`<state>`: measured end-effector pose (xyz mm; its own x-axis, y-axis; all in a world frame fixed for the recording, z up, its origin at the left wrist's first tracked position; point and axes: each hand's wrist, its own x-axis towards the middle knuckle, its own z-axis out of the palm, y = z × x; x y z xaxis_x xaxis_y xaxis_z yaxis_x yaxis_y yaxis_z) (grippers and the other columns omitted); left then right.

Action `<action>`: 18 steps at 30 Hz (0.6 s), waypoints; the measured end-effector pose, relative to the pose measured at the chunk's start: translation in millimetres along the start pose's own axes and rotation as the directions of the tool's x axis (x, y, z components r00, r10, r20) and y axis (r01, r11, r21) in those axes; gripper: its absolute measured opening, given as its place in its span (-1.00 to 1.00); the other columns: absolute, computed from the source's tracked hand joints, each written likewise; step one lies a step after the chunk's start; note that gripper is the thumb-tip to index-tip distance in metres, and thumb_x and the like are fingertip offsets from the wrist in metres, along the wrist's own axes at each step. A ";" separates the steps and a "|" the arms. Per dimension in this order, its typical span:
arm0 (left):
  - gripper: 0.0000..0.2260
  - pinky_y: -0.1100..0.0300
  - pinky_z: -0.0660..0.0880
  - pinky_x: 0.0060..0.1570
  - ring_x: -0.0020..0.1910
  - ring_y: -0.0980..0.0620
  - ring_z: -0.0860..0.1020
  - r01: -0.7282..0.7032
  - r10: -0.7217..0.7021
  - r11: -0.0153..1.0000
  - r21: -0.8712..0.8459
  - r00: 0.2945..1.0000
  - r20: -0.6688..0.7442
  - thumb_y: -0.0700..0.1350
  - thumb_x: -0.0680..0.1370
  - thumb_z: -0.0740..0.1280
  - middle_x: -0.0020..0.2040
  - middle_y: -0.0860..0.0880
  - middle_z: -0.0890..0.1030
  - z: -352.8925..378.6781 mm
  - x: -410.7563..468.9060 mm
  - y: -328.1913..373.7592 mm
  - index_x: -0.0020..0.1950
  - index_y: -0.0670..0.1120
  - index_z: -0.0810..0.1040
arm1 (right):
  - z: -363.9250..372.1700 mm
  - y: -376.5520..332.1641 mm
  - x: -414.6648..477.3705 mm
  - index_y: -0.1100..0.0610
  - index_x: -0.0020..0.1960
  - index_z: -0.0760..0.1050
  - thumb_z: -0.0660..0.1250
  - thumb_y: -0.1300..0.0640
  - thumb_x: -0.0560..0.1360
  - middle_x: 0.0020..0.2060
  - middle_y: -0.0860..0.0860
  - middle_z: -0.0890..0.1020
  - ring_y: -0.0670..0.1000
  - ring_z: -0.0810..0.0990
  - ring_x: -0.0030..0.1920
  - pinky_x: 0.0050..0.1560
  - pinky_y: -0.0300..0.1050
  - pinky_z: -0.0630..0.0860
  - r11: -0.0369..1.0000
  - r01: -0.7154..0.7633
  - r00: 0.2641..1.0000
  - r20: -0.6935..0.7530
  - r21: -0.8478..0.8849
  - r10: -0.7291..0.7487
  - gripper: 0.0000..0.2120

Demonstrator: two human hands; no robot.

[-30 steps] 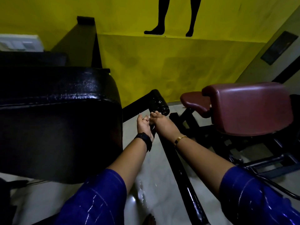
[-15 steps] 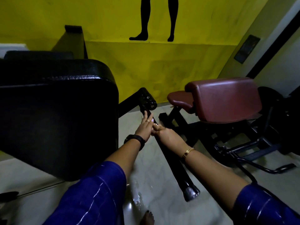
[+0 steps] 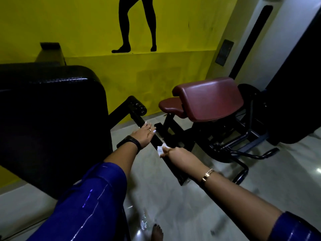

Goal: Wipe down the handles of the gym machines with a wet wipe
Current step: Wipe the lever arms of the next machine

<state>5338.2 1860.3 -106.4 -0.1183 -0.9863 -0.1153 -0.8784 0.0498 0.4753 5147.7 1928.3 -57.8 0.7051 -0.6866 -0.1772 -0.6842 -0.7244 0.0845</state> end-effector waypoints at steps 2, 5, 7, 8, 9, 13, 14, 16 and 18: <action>-0.57 0.04 0.01 0.51 0.58 0.04 -0.11 -0.008 0.008 0.999 0.033 1.000 0.019 0.01 0.71 -0.07 0.61 -0.02 0.02 -0.8 0.4 -0.7 0.58 -0.03 0.13 | -3.6 -0.3 5.8 0.09 0.18 0.39 0.12 0.33 0.52 0.11 0.04 0.44 0.14 0.58 -0.10 -0.28 -0.05 0.31 0.998 -0.013 1.000 -0.019 0.065 0.014 -0.71; -0.57 0.09 -0.03 0.49 0.58 0.02 -0.10 -0.054 0.055 0.990 0.130 0.998 -0.005 -0.03 0.72 -0.06 0.61 -0.03 0.00 2.8 -3.7 -3.3 0.60 -0.02 0.08 | 0.5 -1.9 9.8 0.03 0.10 0.39 0.19 0.31 0.49 0.06 0.01 0.48 0.13 0.57 -0.13 -0.33 -0.07 0.32 0.988 -0.043 0.996 -0.068 0.150 0.054 -0.75; -0.57 0.10 -0.05 0.48 0.58 0.02 -0.09 -0.079 0.084 0.984 0.163 0.996 -0.026 -0.04 0.72 -0.06 0.61 -0.03 -0.01 3.2 -4.9 -6.9 0.60 -0.01 0.05 | 3.0 -2.5 9.0 0.03 0.01 0.34 0.19 0.28 0.51 -0.02 0.01 0.49 0.11 0.55 -0.17 -0.35 -0.05 0.31 0.990 -0.043 0.990 -0.127 0.136 0.061 -0.83; -0.57 0.10 -0.06 0.49 0.58 0.02 -0.09 -0.089 0.095 0.981 0.170 0.995 -0.028 -0.03 0.72 -0.07 0.61 -0.02 -0.01 3.0 -4.4 -8.9 0.60 0.00 0.04 | 2.8 -0.5 9.8 0.02 -0.05 0.31 0.19 0.25 0.52 -0.08 0.02 0.50 0.11 0.55 -0.20 -0.35 -0.04 0.32 0.991 -0.046 0.987 -0.147 0.126 0.065 -0.87; -0.58 0.10 -0.07 0.49 0.58 0.03 -0.08 -0.095 0.100 0.982 0.163 0.995 -0.025 -0.03 0.72 -0.07 0.61 -0.01 -0.01 3.2 -3.4 -12.4 0.60 0.01 0.05 | 0.3 2.0 13.0 0.02 -0.10 0.30 0.20 0.20 0.54 -0.14 0.03 0.52 0.12 0.57 -0.20 -0.34 -0.02 0.38 0.991 -0.045 0.984 -0.166 0.125 0.065 -0.88; -0.59 0.11 -0.11 0.49 0.58 0.05 -0.03 -0.116 0.119 0.988 0.106 0.993 -0.019 -0.06 0.72 -0.09 0.60 0.00 0.07 -0.6 0.2 -18.1 0.58 0.02 0.14 | -18.8 19.9 40.8 0.13 -0.03 0.57 0.23 0.08 0.58 -0.10 0.15 0.65 0.19 0.63 -0.02 -0.05 -0.05 0.53 0.950 -0.117 0.976 -0.146 0.289 0.164 -0.82; -0.60 0.11 -0.11 0.49 0.58 0.06 -0.02 -0.119 0.122 0.989 0.090 0.992 -0.026 -0.07 0.72 -0.10 0.59 -0.01 0.09 -2.6 0.9 -19.0 0.57 0.01 0.16 | -23.6 21.2 51.0 0.14 0.02 0.60 0.24 0.08 0.58 -0.06 0.17 0.66 0.20 0.62 0.01 -0.02 -0.03 0.53 0.945 -0.105 0.973 -0.166 0.309 0.162 -0.79; -0.60 0.14 -0.11 0.49 0.57 0.06 0.01 -0.119 0.120 0.992 0.044 0.992 -0.036 -0.10 0.72 -0.09 0.59 -0.03 0.11 -5.4 2.1 -20.2 0.57 -0.04 0.17 | -25.8 19.2 68.1 0.11 0.07 0.61 0.25 0.06 0.57 -0.01 0.14 0.65 0.17 0.61 0.04 -0.04 -0.05 0.52 0.948 -0.075 0.973 -0.186 0.311 0.138 -0.79; -0.60 0.15 -0.11 0.50 0.57 0.06 0.02 -0.126 0.126 0.992 0.004 0.992 -0.031 -0.13 0.72 -0.08 0.58 -0.03 0.13 -5.9 4.5 -23.7 0.56 -0.06 0.20 | -18.3 16.0 82.0 0.06 0.08 0.60 0.27 0.09 0.55 0.04 0.09 0.64 0.12 0.60 0.07 -0.03 -0.10 0.48 0.944 -0.059 0.985 -0.137 0.326 0.108 -0.82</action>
<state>5361.2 1853.8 -113.1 -0.2134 -0.9766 -0.0272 -0.8586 0.1742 0.4821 5198.0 1859.3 -52.9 0.6457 -0.7630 -0.0312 -0.7476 -0.6233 -0.2295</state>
